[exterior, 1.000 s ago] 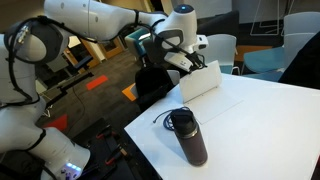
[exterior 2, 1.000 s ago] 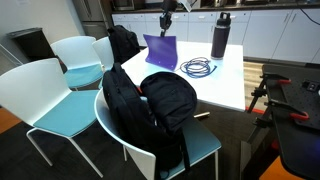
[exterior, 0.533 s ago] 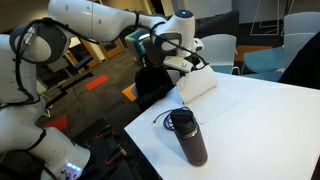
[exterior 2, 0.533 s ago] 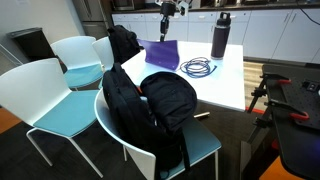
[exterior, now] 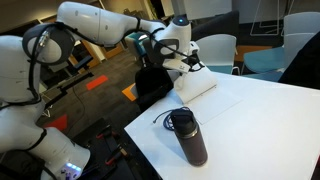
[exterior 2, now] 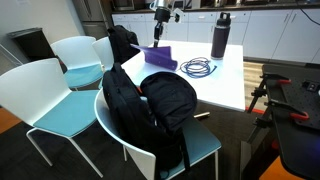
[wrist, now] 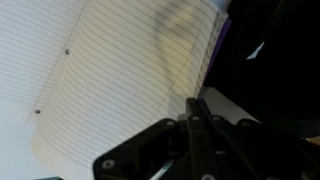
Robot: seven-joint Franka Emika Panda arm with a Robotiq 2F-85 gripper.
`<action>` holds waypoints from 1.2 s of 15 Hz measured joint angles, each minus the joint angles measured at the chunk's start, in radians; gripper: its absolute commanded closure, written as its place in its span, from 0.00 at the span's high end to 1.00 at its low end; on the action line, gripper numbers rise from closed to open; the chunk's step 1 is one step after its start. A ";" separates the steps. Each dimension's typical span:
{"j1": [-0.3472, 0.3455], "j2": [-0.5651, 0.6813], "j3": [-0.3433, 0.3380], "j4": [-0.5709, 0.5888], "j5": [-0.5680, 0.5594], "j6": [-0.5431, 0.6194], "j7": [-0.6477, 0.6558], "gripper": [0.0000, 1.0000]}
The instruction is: Open the book on the table.
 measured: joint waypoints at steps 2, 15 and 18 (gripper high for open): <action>0.022 0.021 0.003 0.002 0.006 0.048 0.011 0.00; 0.089 0.079 -0.030 0.012 -0.076 0.266 0.266 1.00; 0.092 -0.020 -0.083 -0.070 -0.156 0.266 0.385 1.00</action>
